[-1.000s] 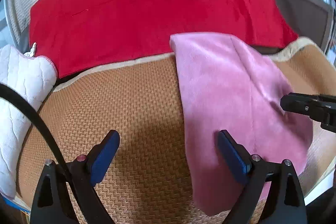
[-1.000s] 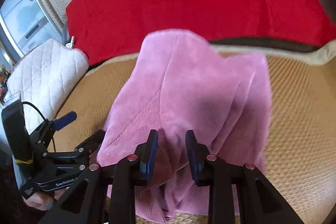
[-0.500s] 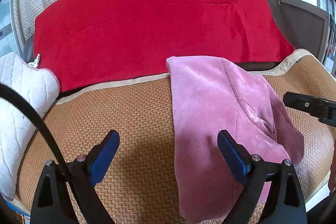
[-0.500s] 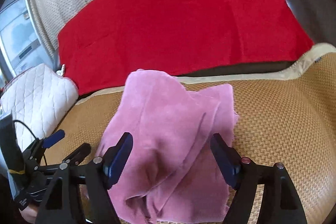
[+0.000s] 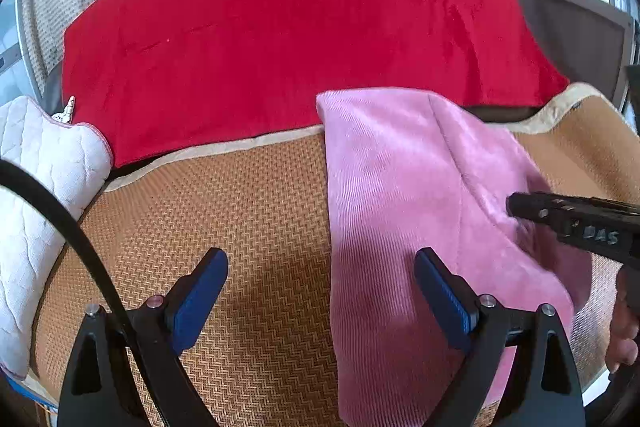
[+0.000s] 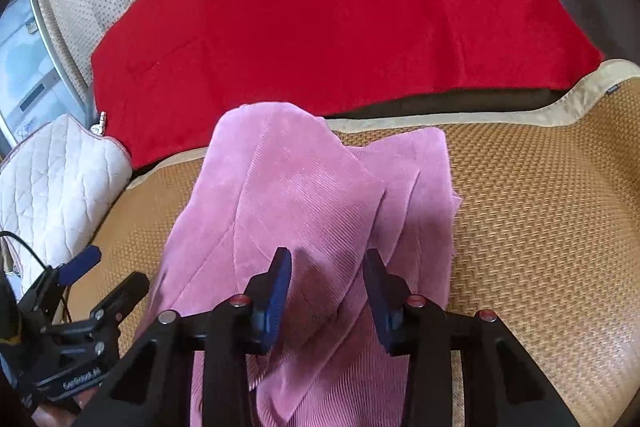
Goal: Fold large clothes
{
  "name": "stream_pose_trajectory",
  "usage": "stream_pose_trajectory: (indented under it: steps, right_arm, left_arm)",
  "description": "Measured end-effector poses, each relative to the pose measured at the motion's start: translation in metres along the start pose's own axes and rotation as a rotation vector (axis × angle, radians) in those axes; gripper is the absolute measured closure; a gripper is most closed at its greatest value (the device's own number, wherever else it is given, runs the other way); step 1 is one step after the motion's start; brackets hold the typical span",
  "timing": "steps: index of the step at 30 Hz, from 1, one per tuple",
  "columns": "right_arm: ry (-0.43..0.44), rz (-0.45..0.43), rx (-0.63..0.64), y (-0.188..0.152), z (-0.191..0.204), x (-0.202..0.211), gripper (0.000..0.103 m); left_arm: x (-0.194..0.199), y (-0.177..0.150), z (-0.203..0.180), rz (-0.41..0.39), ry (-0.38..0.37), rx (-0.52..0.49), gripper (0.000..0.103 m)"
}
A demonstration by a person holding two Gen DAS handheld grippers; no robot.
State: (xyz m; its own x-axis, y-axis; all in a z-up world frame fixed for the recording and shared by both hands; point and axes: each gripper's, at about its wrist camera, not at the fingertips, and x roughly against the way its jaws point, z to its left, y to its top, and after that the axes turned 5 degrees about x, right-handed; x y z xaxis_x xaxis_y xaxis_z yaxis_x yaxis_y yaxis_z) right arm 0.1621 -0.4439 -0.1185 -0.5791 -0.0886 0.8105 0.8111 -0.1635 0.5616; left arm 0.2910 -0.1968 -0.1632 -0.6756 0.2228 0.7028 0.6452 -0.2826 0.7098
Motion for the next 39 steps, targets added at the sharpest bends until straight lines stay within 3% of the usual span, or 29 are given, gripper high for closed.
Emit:
stream_pose_trajectory:
  steps: [3, 6, 13, 15, 24, 39]
  right_arm:
    - [0.015, 0.106, -0.011, -0.003, -0.002, -0.031, 0.063]
    - [0.026, 0.097, -0.025, -0.001, -0.004, -0.027, 0.063]
    - [-0.006, 0.019, 0.002, 0.0, -0.001, 0.006, 0.06]
    - [-0.046, -0.014, 0.016, -0.002, 0.0, 0.018, 0.05]
    - [-0.198, -0.091, 0.11, 0.006, 0.009, 0.041, 0.05]
    - [-0.293, -0.143, 0.184, -0.001, 0.019, 0.063, 0.05]
  left_arm:
    - [-0.011, -0.003, -0.003, 0.037, -0.006, -0.017, 0.009]
    - [-0.009, -0.002, -0.002, 0.024, 0.005, -0.019, 0.009]
    - [0.005, -0.002, -0.001, -0.019, 0.001, 0.003, 0.009]
    - [0.011, 0.0, 0.001, -0.044, -0.011, 0.019, 0.009]
    - [0.027, 0.006, 0.008, -0.133, -0.03, 0.071, 0.009]
    - [0.021, 0.01, -0.009, -0.136, -0.045, 0.048, 0.009]
